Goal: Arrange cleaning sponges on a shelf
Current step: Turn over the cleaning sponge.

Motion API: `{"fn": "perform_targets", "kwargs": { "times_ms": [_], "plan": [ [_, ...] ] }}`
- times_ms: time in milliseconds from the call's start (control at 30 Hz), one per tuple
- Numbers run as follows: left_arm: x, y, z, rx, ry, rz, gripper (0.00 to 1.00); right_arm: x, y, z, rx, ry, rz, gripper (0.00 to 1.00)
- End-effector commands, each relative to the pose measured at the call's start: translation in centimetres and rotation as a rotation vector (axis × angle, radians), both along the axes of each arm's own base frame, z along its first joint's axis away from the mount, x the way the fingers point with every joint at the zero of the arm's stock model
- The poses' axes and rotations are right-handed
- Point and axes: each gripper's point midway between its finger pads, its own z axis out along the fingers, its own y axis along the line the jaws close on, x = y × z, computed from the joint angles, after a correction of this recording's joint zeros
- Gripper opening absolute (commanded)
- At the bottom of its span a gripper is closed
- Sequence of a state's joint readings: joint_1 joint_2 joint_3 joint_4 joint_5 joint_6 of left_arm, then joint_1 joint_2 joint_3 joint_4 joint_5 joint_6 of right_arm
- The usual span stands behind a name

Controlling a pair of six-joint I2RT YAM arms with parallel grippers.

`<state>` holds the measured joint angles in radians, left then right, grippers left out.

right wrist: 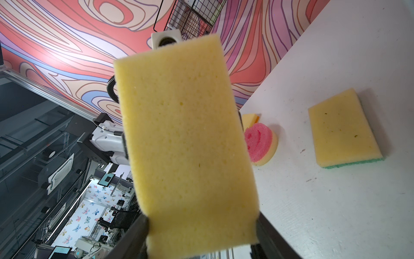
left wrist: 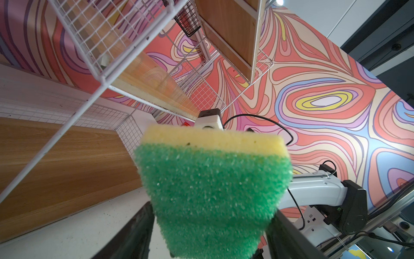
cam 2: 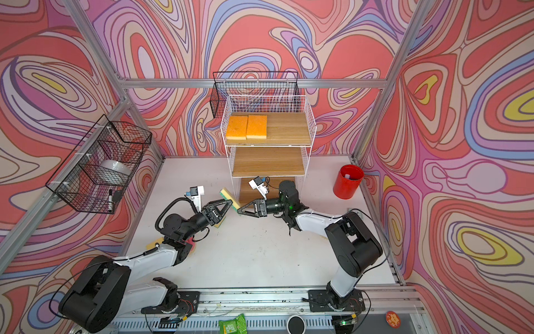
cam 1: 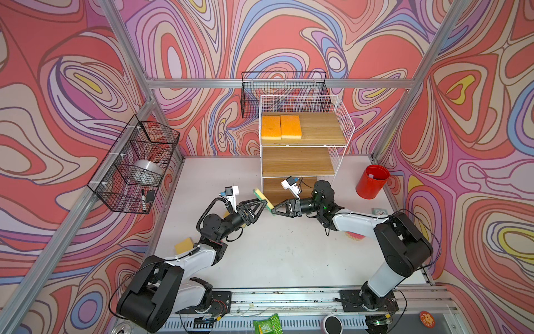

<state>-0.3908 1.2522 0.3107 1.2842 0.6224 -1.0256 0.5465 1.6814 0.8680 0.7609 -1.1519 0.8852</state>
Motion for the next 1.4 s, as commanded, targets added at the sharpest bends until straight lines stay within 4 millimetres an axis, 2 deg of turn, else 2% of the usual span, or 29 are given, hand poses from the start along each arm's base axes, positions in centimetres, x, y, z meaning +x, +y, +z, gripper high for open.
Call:
{"fn": "perform_targets", "kwargs": {
  "times_ms": [0,100,367,433,467,767,933,967,1067,1200,1367],
  "plan": [
    [-0.3,-0.1,2.1,-0.036,-0.079,-0.006,0.71,0.0,0.3,-0.1,0.014,-0.003,0.016,0.65],
    [-0.4,-0.1,2.4,-0.039,-0.084,-0.006,0.69,0.1,0.4,-0.1,0.017,0.000,0.017,0.66],
    [-0.4,0.0,2.5,-0.046,-0.079,-0.005,0.66,0.1,0.2,0.2,0.021,-0.029,-0.001,0.81],
    [-0.5,-0.1,2.7,-0.049,-0.082,-0.009,0.66,0.1,0.2,0.2,0.016,-0.035,-0.006,0.87],
    [-0.5,0.0,2.7,-0.050,-0.083,-0.007,0.66,0.1,0.1,0.1,0.013,-0.040,-0.014,0.97],
    [-1.1,-0.1,2.0,0.038,-0.009,-0.012,0.63,0.2,-0.9,-0.7,-0.073,-0.113,-0.110,0.98],
    [-1.7,0.3,-0.4,0.295,0.130,0.037,0.63,0.5,-2.4,-1.2,-0.142,-0.161,-0.210,0.98],
    [-1.9,0.5,-0.2,0.355,0.148,0.048,0.63,0.6,-2.8,-1.4,-0.159,-0.172,-0.233,0.99],
    [-2.6,1.6,-1.5,0.508,0.245,0.087,0.64,0.6,-3.8,-1.4,-0.192,-0.201,-0.292,0.98],
    [-3.7,3.1,-5.5,0.684,0.459,0.109,0.62,1.0,-5.3,-1.4,-0.229,-0.234,-0.394,0.98],
    [-4.5,4.8,-9.5,0.909,0.596,0.165,0.61,2.0,-7.6,-1.7,-0.293,-0.264,-0.551,0.98]
  ]
}}
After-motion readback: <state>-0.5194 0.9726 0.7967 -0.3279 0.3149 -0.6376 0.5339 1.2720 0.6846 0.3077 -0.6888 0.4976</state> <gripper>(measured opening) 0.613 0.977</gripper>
